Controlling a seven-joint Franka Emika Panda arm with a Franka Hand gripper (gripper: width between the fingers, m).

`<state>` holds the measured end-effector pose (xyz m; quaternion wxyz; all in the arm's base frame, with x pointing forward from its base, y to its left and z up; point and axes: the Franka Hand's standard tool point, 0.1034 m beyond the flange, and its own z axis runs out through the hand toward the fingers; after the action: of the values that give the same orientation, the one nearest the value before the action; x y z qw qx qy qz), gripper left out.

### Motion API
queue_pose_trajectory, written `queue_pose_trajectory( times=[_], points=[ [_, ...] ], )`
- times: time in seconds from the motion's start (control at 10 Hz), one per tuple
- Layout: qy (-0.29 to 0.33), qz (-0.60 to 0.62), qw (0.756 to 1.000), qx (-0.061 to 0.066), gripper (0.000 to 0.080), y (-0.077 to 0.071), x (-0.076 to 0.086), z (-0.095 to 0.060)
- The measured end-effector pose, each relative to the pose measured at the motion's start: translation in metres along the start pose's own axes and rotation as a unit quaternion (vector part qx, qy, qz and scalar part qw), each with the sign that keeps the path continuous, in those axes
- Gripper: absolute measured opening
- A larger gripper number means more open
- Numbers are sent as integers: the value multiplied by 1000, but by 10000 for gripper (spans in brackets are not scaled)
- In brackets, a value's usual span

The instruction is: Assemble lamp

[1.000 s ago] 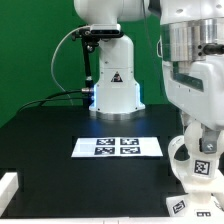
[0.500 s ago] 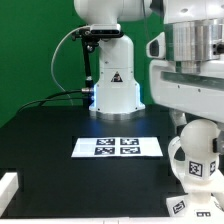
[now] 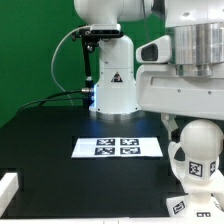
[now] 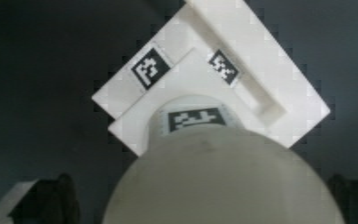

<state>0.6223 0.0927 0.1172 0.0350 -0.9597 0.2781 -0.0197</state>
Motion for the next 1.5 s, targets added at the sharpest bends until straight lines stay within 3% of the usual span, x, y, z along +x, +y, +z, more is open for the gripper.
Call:
queue_pose_trajectory(
  times=[0.3, 0.5, 0.6, 0.8, 1.1, 1.3, 1.5],
  points=[
    [22, -170, 985, 2, 699, -6, 1, 2],
    [22, -166, 986, 2, 699, -4, 3, 2],
    [22, -156, 988, 2, 571, -4, 3, 2],
    [22, -146, 989, 2, 574, -4, 3, 2],
    [19, 18, 1000, 3, 574, -3, 2, 1],
    [12, 180, 984, 1, 574, -3, 0, 2],
    [9, 304, 953, 6, 576, -4, -2, 3]
  ],
)
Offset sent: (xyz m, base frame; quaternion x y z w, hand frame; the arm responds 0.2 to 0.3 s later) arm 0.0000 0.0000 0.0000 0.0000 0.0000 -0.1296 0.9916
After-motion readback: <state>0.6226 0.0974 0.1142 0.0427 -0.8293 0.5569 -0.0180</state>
